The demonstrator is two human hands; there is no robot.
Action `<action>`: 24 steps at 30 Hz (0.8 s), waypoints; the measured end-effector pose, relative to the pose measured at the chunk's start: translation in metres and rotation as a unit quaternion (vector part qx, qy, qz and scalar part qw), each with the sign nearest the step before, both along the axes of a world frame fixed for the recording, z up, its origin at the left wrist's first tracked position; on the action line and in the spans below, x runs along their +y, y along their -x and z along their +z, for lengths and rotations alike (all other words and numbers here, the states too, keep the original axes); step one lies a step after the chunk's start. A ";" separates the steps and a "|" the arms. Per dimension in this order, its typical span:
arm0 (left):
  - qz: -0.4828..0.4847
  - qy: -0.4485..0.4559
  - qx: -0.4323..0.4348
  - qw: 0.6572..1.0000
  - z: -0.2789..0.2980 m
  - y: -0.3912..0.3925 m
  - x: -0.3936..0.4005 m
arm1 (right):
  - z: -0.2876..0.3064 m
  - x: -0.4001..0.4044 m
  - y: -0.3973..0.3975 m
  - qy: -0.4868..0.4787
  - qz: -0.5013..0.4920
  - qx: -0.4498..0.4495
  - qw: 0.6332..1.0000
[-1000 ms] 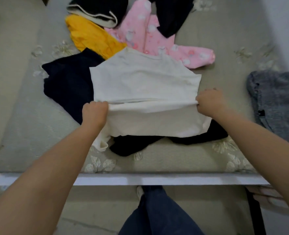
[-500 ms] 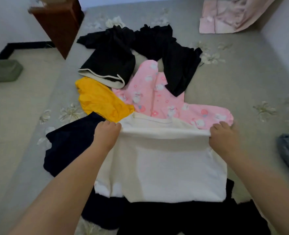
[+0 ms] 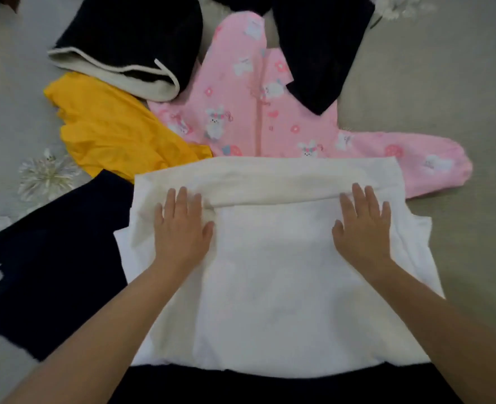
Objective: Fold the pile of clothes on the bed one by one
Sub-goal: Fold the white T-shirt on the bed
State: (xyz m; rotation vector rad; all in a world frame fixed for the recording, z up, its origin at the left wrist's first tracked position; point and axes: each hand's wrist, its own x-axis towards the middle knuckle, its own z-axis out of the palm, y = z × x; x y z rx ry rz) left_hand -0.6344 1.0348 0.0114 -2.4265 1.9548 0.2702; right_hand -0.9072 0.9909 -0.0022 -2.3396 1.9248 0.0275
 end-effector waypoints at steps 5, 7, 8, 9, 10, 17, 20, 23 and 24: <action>0.172 0.063 0.083 0.980 -0.025 -0.032 0.051 | -0.024 0.006 0.001 -0.061 -0.006 -0.040 0.997; 0.237 0.081 0.122 0.960 -0.025 -0.045 0.055 | -0.025 -0.003 0.005 -0.056 -0.024 -0.046 0.997; 0.277 0.086 0.155 0.944 -0.024 -0.051 0.053 | -0.026 -0.008 0.007 -0.039 -0.026 -0.052 0.998; 0.325 0.092 0.196 0.920 -0.023 -0.058 0.049 | -0.025 -0.014 0.010 -0.027 -0.029 -0.060 0.997; 0.371 0.090 0.243 0.891 -0.022 -0.064 0.044 | -0.023 -0.020 0.011 -0.020 -0.034 -0.070 0.997; 0.394 0.166 0.289 0.856 -0.024 -0.081 0.005 | -0.026 -0.077 0.003 -0.064 -0.040 0.011 0.997; 0.364 0.194 0.259 0.874 -0.026 -0.090 0.009 | -0.034 -0.077 0.005 -0.024 -0.027 0.043 0.998; 0.347 0.178 0.224 0.893 -0.031 -0.104 0.010 | -0.035 -0.067 0.020 0.007 -0.070 0.032 0.997; 0.324 0.147 0.239 0.903 -0.038 -0.097 -0.013 | -0.027 -0.071 0.041 0.010 -0.132 0.049 0.990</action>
